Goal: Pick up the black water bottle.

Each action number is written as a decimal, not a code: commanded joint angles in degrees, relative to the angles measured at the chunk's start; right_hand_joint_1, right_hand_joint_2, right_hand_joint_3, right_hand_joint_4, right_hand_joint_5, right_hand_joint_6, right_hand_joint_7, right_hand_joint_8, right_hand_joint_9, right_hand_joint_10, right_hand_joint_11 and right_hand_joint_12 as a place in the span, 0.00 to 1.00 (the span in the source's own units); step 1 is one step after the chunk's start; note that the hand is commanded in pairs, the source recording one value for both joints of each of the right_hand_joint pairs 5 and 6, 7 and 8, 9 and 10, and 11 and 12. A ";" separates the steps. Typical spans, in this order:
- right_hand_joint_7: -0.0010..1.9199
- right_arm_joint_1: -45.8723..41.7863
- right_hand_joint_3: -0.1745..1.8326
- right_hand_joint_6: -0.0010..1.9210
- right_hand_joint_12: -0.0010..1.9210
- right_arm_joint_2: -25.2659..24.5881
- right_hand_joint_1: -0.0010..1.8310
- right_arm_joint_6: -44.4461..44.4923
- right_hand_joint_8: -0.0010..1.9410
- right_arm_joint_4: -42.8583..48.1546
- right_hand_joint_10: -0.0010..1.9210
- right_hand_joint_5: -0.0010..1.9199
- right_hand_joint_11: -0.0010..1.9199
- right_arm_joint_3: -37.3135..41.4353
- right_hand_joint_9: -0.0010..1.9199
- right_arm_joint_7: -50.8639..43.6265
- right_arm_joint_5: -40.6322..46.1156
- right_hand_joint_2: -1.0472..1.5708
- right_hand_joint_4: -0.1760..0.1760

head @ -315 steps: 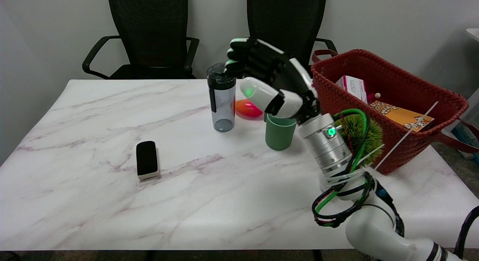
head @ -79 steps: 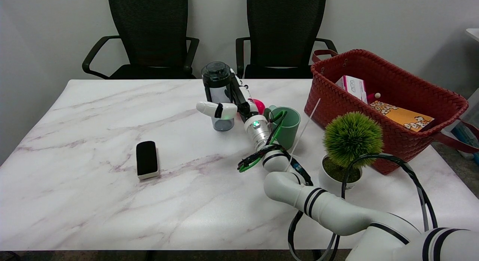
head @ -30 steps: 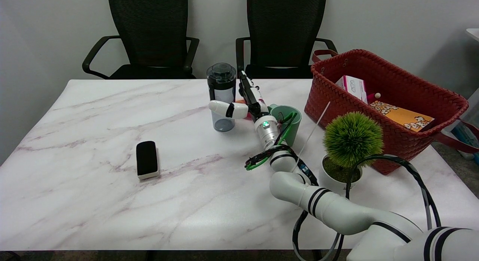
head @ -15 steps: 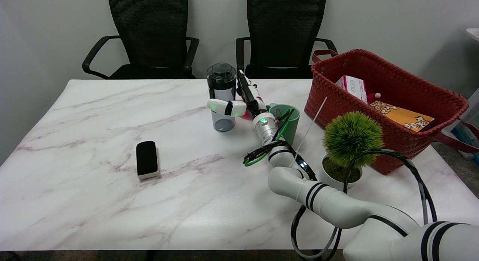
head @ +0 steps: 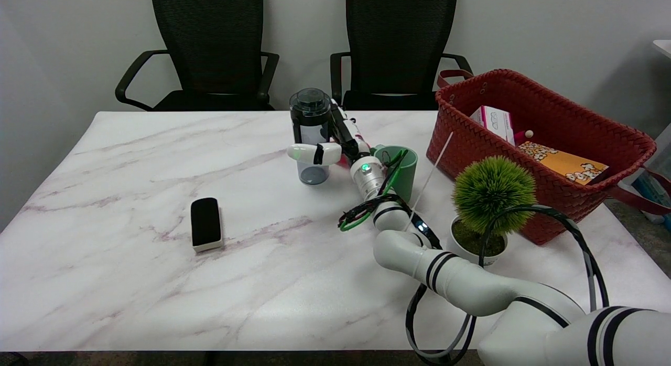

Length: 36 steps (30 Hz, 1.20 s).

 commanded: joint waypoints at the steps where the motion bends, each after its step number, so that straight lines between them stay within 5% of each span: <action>1: 0.03 0.39 0.41 0.00 0.13 -0.15 0.57 -0.91 0.03 -0.52 0.08 0.00 0.13 -0.16 0.08 0.00 0.04 0.28 0.50; 17: 0.07 0.15 0.30 0.00 0.16 -0.15 0.61 -0.51 0.07 -0.52 0.14 0.00 0.16 -0.08 0.14 0.00 0.12 0.36 0.50; 27: 0.10 -0.03 0.33 0.00 0.18 -0.15 0.64 -0.43 0.10 -0.51 0.17 0.00 0.18 0.00 0.17 0.00 0.12 0.41 0.50; 36: 0.17 -0.17 0.36 0.16 0.20 -0.15 0.65 -0.43 0.17 -0.51 0.21 0.16 0.20 0.00 0.21 0.00 0.12 0.43 0.50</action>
